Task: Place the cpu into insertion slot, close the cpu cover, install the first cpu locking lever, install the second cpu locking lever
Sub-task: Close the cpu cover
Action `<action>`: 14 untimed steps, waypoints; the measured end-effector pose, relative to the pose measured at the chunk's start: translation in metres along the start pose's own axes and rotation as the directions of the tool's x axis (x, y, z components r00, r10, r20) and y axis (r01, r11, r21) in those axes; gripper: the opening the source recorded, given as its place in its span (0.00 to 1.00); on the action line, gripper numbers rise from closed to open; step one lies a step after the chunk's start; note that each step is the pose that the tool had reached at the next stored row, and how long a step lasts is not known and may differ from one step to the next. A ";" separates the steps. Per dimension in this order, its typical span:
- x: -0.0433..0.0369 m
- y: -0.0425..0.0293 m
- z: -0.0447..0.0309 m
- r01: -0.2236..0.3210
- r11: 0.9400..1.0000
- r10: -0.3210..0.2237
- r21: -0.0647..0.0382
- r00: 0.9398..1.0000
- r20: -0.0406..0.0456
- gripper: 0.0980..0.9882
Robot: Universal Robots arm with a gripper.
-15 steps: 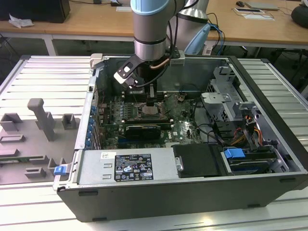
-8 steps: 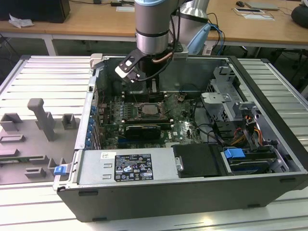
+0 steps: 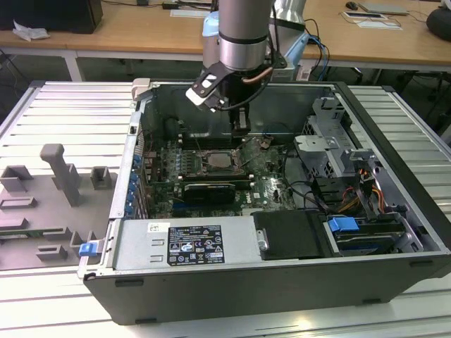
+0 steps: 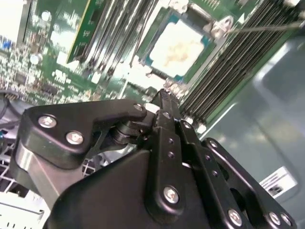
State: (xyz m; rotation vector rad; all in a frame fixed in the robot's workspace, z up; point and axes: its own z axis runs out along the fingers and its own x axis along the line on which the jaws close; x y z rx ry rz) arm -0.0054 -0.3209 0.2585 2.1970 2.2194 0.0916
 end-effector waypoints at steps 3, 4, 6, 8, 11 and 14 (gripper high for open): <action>0.0006 0.0071 0.0002 0.001 1.000 -0.001 0.000 1.000 0.000 0.01; 0.0008 0.0084 -0.0001 0.002 1.000 -0.002 0.000 1.000 0.000 0.01; 0.0010 0.0115 -0.0005 0.004 1.000 -0.004 0.000 1.000 0.000 0.01; 0.0009 0.0162 -0.0010 0.005 1.000 -0.005 0.000 1.000 0.000 0.01; 0.0010 0.0229 -0.0011 0.006 1.000 -0.006 0.000 1.000 -0.001 0.01; 0.0010 0.0354 -0.0006 0.007 1.000 -0.007 0.001 1.000 0.000 0.01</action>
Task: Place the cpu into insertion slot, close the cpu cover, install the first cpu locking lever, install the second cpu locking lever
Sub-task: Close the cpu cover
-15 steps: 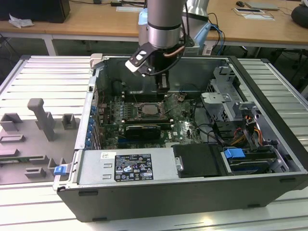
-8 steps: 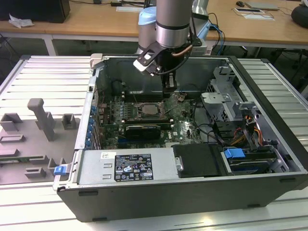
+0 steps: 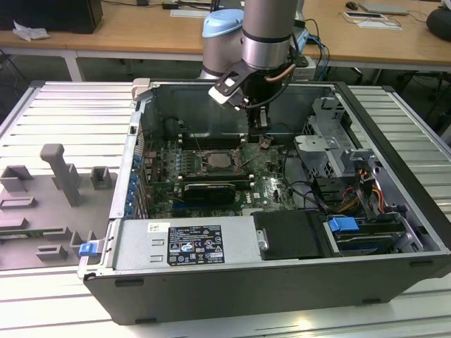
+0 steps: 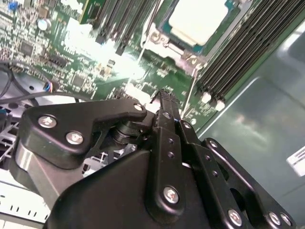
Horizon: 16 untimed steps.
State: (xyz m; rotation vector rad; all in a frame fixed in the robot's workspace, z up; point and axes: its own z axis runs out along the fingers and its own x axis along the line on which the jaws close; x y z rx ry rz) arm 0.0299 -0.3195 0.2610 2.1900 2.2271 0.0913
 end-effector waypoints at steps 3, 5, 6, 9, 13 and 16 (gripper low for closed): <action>0.0004 0.0077 0.0004 0.001 1.000 -0.001 0.001 1.000 0.000 0.01; 0.0010 0.0136 0.0007 0.003 1.000 -0.003 0.002 1.000 0.000 0.01; 0.0011 0.0155 0.0009 0.004 1.000 -0.004 0.002 1.000 0.000 0.01; 0.0014 0.0198 0.0012 0.005 1.000 -0.005 0.003 1.000 0.000 0.01; 0.0016 0.0247 0.0024 0.006 1.000 -0.006 0.007 1.000 0.000 0.01; 0.0016 0.0272 0.0040 0.006 1.000 -0.006 0.009 1.000 0.000 0.01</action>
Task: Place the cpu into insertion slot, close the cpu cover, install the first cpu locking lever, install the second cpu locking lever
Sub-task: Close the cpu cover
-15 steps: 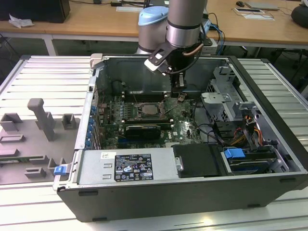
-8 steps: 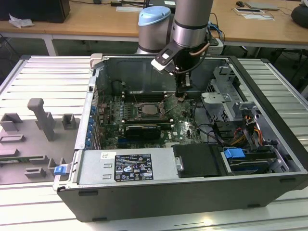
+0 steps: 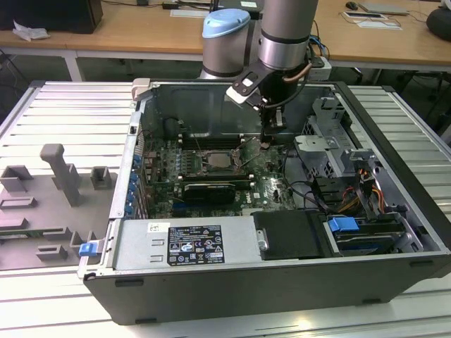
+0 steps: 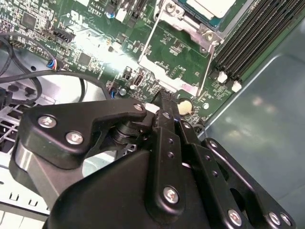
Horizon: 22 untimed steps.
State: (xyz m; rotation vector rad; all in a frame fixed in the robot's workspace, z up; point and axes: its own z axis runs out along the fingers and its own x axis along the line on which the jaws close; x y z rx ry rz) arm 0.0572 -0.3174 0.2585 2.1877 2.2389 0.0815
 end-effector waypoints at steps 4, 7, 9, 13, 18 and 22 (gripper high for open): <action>-0.0003 0.0014 0.0086 0.000 1.000 0.000 0.007 1.000 0.001 0.01; -0.0001 -0.0102 0.0102 0.000 1.000 0.000 0.009 1.000 0.001 0.01; 0.0001 -0.0165 0.0102 0.000 1.000 0.000 0.009 1.000 0.001 0.01; 0.0005 -0.0391 0.0113 0.000 1.000 0.000 0.009 1.000 0.001 0.01; 0.0010 -0.0676 0.0155 0.000 1.000 0.000 0.009 1.000 0.001 0.01; 0.0022 -0.0750 0.0168 0.000 1.000 0.000 0.009 1.000 0.000 0.01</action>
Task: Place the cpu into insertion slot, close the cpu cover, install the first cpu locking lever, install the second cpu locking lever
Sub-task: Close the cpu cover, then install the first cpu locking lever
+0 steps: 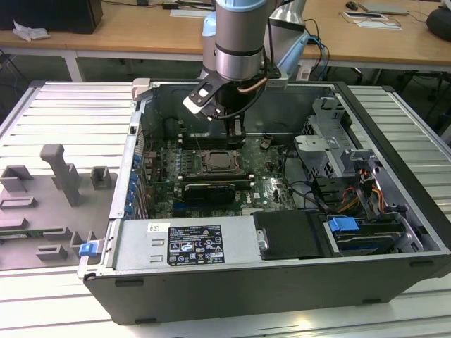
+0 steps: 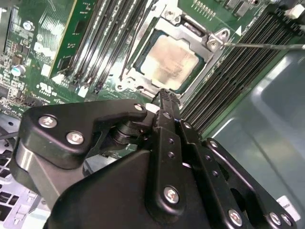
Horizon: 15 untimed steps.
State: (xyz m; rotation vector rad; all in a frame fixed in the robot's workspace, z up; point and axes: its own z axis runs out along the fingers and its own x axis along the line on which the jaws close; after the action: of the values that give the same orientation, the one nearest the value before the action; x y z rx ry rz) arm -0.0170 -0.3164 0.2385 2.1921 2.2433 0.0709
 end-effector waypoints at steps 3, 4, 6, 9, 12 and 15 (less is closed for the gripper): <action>0.0004 -0.0039 0.0002 0.000 1.000 0.000 0.000 1.000 0.000 0.01; 0.0005 -0.0074 0.0004 0.000 1.000 0.000 0.000 1.000 0.000 0.01; 0.0007 -0.0111 0.0005 0.000 1.000 0.000 0.000 1.000 0.000 0.01; 0.0007 -0.0149 0.0007 0.000 1.000 0.000 0.000 1.000 0.000 0.01; 0.0008 -0.0174 0.0009 0.000 1.000 0.000 0.000 1.000 0.000 0.01; 0.0008 -0.0194 0.0010 0.000 1.000 0.000 0.000 1.000 0.000 0.01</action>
State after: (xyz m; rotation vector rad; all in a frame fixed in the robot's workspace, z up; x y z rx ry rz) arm -0.0363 -0.3160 0.2368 2.1921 2.2434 0.0707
